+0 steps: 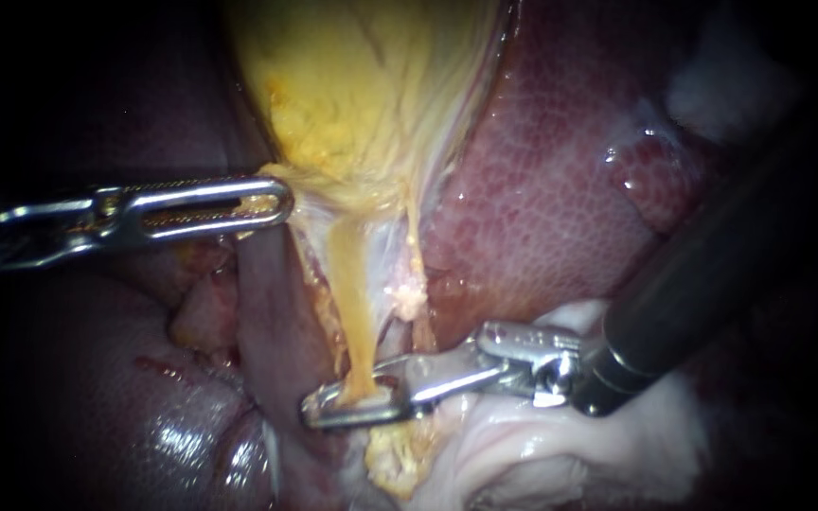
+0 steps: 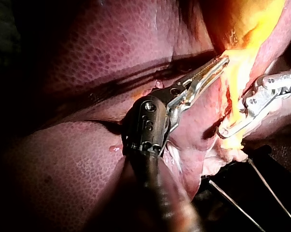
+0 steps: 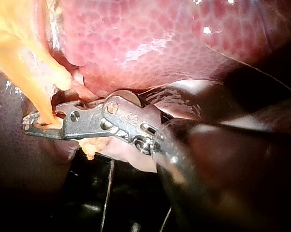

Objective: Clipping second clip left tube

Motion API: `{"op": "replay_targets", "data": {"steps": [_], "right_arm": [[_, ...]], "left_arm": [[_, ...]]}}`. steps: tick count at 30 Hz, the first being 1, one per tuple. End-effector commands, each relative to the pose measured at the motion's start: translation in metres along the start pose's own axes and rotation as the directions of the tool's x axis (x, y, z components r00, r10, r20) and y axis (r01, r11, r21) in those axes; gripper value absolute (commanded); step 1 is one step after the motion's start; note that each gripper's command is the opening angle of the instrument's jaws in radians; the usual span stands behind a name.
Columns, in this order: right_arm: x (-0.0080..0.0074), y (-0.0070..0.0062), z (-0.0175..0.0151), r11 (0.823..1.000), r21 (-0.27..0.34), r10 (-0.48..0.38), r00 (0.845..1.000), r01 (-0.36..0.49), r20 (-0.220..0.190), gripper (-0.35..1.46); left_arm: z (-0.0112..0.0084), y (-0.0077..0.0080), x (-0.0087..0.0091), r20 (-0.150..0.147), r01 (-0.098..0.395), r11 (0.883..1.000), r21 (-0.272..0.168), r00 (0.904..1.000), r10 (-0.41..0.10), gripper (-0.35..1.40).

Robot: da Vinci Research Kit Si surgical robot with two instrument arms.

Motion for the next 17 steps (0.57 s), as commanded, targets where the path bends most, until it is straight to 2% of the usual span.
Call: {"op": "replay_targets", "data": {"steps": [1, 17], "right_arm": [[0.0, 0.0, 0.0001, 1.0, 0.002, -0.001, 1.0, 0.001, 0.0, -0.35], [0.0, 0.0001, -0.0004, 1.0, 0.006, 0.011, 1.0, -0.011, 0.0, -0.35]], "left_arm": [[0.0, 0.0, 0.0, 0.0, 0.0, 1.0, 0.0, 1.0, 0.0, -0.35], [0.0, -0.0002, 0.0, 0.001, 0.0, 1.0, -0.001, 1.0, 0.0, -0.35]]}}
